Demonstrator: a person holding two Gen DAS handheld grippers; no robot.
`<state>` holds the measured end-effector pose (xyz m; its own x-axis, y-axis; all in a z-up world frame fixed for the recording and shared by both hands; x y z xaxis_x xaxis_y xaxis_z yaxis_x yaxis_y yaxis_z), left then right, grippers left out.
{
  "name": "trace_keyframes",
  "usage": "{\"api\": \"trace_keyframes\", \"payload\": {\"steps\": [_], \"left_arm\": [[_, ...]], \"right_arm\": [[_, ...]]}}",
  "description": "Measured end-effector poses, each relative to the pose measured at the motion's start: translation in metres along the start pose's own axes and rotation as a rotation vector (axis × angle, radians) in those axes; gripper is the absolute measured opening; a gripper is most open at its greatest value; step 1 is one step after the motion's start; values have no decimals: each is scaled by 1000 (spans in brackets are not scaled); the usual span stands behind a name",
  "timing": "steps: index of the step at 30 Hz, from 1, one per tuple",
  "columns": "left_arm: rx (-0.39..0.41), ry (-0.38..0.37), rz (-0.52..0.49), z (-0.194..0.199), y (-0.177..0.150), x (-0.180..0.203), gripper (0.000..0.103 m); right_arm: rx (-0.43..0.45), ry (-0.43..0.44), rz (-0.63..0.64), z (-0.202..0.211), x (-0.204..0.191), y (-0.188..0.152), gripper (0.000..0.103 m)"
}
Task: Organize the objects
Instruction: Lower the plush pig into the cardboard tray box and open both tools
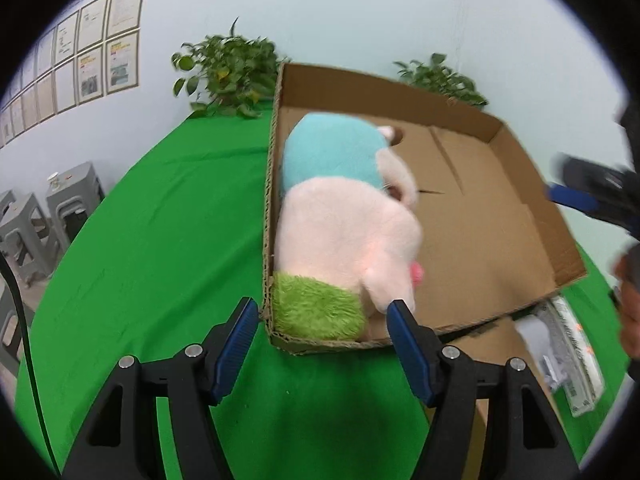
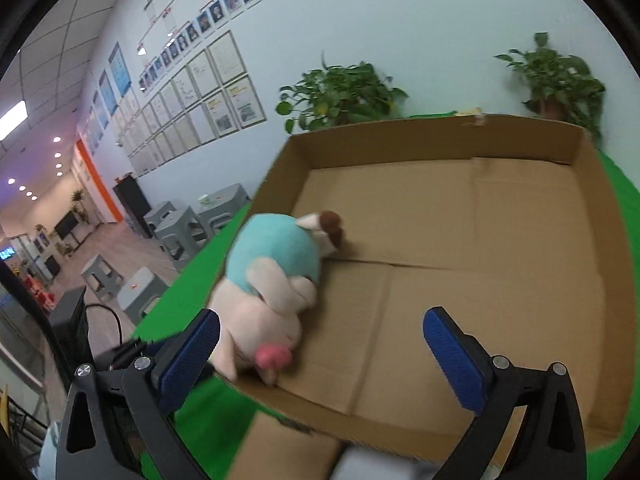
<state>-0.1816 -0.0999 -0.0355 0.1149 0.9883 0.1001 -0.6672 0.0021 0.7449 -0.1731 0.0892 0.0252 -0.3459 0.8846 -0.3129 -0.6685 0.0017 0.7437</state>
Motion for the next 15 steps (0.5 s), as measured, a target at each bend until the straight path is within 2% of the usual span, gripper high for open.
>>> {"api": "trace_keyframes", "payload": {"steps": [1, 4, 7, 11, 15], "left_arm": [[-4, 0, 0, -4, 0, 1, 67], [-6, -8, 21, -7, -2, 0, 67], [-5, -30, 59, -5, -3, -3, 67], [-6, -35, 65, -5, -7, -1, 67], [-8, -42, 59, -4, -12, 2, 67]], "right_arm": [[-3, 10, -20, 14, 11, -11, 103], [-25, 69, -109, 16, 39, -24, 103], [-65, 158, -163, -5, 41, -25, 103], [-136, 209, -145, -61, 9, -12, 103], [-244, 170, -128, -124, -20, -13, 102]]}}
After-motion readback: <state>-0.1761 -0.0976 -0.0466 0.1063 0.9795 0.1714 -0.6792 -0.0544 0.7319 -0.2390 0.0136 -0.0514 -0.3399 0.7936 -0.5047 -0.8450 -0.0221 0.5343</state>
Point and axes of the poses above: each gripper's, at about its wrist camera, not at the fingertips, and z roughly against the way its jaws point, x to its right, y to its top, the point moved 2 cm from there along -z, roughly the way its jaws point, and after that the axes turned 3 degrees about y, right-handed, at the moved point
